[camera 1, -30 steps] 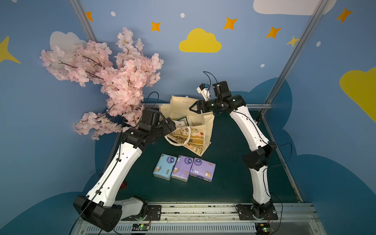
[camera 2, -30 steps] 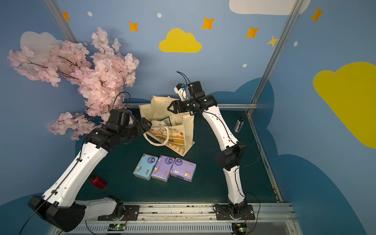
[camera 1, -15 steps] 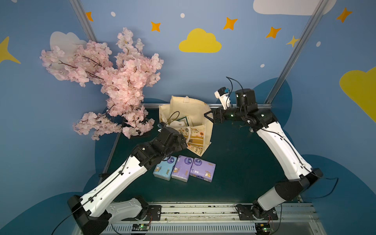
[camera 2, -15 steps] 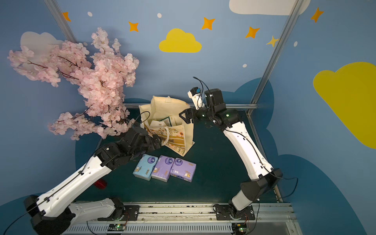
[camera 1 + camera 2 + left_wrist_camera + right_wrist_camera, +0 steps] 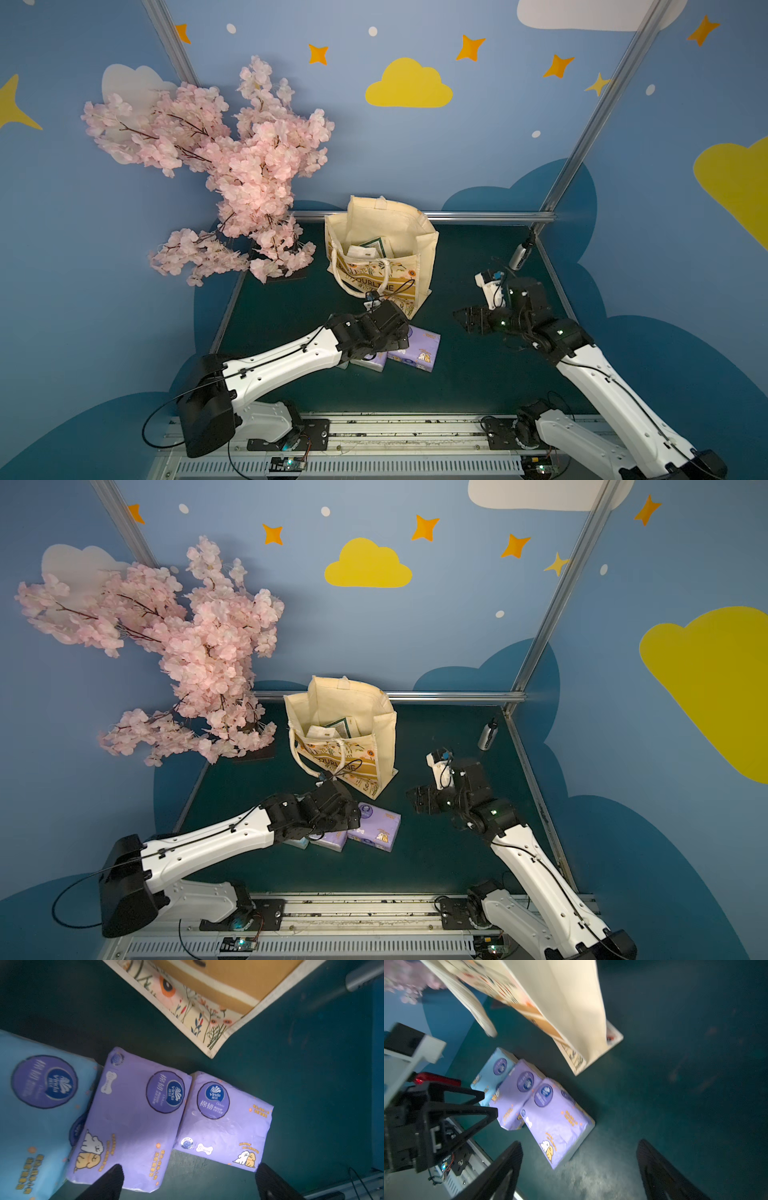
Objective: Put tissues into the canvas bag
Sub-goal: Pick up the pack of facial tissues from the center of the board.
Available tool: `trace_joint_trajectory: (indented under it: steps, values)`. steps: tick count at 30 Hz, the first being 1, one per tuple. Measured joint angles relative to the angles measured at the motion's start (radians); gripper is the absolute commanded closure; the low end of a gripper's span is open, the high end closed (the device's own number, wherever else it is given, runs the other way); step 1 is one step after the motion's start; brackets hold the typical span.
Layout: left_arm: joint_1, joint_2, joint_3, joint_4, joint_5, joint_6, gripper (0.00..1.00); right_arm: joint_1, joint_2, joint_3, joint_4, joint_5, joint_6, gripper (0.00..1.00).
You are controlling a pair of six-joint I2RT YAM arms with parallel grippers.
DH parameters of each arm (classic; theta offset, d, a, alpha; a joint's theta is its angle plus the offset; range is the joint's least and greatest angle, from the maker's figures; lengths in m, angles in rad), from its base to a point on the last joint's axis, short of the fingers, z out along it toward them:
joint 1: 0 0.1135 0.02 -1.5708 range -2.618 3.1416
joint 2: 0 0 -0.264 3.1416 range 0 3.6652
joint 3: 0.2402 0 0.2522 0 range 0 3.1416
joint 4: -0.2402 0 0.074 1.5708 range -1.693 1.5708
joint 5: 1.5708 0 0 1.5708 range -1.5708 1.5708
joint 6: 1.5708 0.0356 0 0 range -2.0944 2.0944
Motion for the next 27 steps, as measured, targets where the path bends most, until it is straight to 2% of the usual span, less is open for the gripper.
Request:
trace_joint_trajectory:
  steps: [5, 12, 27]
  values:
    - [0.0, 0.079, 0.017, 0.033, 0.069, 0.019, 0.0, 0.001, -0.037, -0.158, 0.045, -0.034, 0.101, 0.15]
    - [0.005, 0.214, 0.086, 0.038, 0.188, 0.082, 0.0, 0.022, -0.052, -0.245, 0.129, -0.069, 0.23, 0.16]
    - [0.024, 0.237, 0.084, 0.073, 0.24, 0.112, 0.0, 0.033, -0.046, -0.381, 0.21, -0.113, 0.372, 0.18]
